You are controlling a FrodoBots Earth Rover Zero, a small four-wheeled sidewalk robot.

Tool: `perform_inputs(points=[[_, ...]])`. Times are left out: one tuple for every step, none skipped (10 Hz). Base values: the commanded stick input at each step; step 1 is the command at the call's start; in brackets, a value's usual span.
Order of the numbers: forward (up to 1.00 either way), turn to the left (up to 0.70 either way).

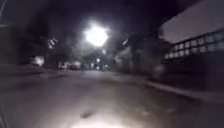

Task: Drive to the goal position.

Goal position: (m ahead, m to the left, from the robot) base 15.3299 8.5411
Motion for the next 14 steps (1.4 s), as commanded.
perform_inputs(points=[[0.7, 0.0], [0.7, 0.0], [0.7, 0.0], [0.7, 0.0], [0.7, 0.0], [0.7, 0.0], [0.7, 0.0], [0.7, 0.0], [0.7, 0.19], [0.7, 0.35], [0.7, 0.35], [0.7, 0.35], [0.7, 0.23], [0.7, 0.0]])
